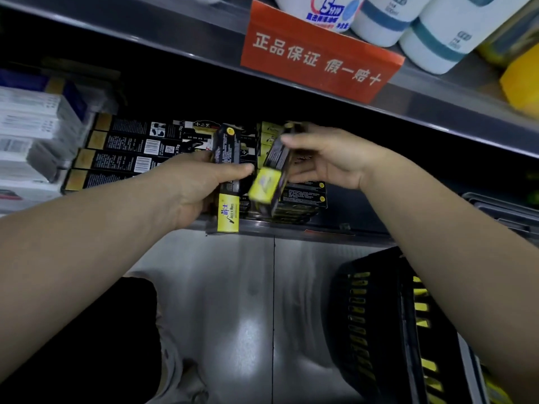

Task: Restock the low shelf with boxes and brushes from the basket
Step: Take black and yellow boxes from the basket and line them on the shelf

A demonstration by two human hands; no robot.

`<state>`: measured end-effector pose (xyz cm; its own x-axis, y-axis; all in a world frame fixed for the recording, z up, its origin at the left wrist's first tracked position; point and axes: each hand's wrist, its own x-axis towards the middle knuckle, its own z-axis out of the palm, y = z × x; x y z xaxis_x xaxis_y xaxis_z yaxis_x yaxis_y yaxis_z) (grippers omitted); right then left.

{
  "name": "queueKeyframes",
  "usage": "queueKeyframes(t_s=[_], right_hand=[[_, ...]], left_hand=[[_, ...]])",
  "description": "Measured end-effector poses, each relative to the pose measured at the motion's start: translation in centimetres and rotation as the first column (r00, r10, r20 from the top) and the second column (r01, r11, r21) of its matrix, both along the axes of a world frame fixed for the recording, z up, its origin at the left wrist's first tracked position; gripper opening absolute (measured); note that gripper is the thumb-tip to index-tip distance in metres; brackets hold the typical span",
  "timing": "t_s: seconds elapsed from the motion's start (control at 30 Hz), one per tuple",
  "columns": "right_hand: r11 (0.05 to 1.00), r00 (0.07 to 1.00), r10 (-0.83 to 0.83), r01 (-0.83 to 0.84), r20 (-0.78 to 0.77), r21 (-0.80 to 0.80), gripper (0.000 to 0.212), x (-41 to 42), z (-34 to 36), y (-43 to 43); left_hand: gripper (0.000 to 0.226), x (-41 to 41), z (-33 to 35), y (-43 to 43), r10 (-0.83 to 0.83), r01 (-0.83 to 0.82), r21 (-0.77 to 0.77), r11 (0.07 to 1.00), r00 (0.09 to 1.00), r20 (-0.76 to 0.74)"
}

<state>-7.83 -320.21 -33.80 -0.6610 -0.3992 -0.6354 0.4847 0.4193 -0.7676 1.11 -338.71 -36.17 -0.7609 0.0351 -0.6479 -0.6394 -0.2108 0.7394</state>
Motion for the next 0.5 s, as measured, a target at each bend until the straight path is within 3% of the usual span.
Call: queueKeyframes(t_s=[0.1,0.2,0.37,0.5], right_hand=[[0.948,0.947,-0.318,0.319,-0.054,0.009,0.015,-1.2,-0.6,2.0],[0.866,0.858,-0.496,0.5,-0.132,-0.005,0.02,-2.5,-1.6,3.4],[0.81,0.777,-0.525,0.581,-0.346,0.075,0.014,-5.0,-3.6,3.4],[0.819,0.77,-0.45,0.558,-0.452,0.136,0.017,-7.7,-4.9,3.2]], left_hand=[[0.038,-0.1,-0.3,-0.6,0.046,-0.045,-0.1,0.994,0.999,0.016],[0.043,-0.2,-0.5,-0.6,0.027,-0.028,-0.124,0.992,1.0,-0.013],[0.045,-0.4,-0.6,-0.5,-0.014,0.011,-0.12,0.993,1.0,-0.024],[0.023,-0.8,-0.4,-0.7,-0.009,0.005,-0.124,0.992,1.0,-0.027]])
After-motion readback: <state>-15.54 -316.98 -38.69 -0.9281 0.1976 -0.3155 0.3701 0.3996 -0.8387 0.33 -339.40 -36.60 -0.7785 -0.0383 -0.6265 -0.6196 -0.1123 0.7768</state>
